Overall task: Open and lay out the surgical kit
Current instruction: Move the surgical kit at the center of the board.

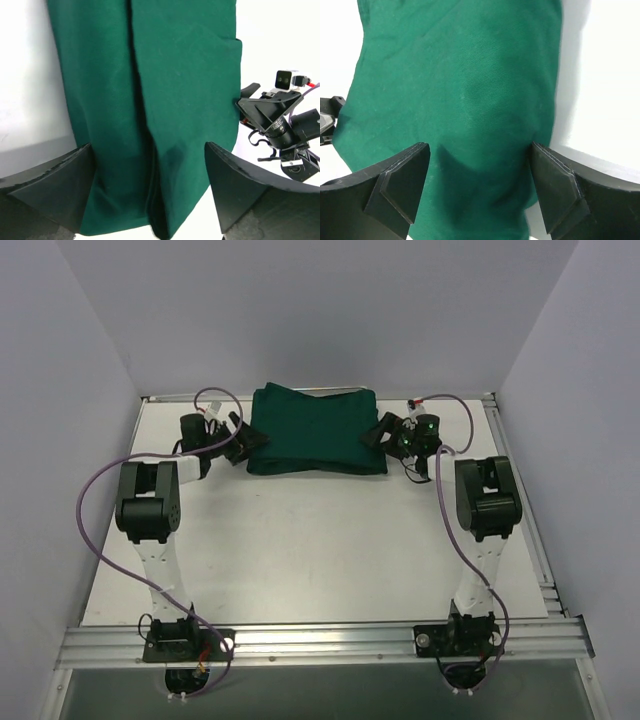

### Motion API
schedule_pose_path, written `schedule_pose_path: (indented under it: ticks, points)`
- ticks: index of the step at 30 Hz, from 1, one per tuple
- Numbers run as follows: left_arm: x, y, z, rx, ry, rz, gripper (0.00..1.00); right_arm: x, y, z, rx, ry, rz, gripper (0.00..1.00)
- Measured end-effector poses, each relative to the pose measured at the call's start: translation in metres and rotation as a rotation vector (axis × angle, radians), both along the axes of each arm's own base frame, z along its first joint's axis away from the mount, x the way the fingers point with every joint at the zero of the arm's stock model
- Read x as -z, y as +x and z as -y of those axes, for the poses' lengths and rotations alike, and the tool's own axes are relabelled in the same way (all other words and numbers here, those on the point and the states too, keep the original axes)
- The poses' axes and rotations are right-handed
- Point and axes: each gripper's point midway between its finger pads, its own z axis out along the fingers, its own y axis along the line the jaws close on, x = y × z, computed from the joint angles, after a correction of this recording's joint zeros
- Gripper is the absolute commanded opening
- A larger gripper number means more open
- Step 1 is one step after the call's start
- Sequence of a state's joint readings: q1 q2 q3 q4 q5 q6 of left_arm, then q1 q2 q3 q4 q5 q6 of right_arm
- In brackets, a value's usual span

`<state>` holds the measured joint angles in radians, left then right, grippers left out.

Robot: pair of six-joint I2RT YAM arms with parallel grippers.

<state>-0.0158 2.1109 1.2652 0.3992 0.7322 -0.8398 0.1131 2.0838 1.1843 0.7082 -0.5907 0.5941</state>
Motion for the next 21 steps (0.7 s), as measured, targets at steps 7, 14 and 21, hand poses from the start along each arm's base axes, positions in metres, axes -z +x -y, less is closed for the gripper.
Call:
schedule_pose_path:
  ticks: [7,14,21]
  points:
    - [0.012,0.01,0.006,-0.009,0.019,-0.034,0.68,0.005,0.007,0.004,0.01,-0.041,-0.024,0.61]
    - [0.024,0.009,0.002,-0.036,0.08,-0.077,0.47,0.012,0.007,0.01,0.024,-0.089,-0.027,0.43]
    - [0.023,-0.014,0.01,-0.04,0.179,-0.088,0.33,0.012,-0.02,0.019,0.055,-0.134,-0.043,0.3]
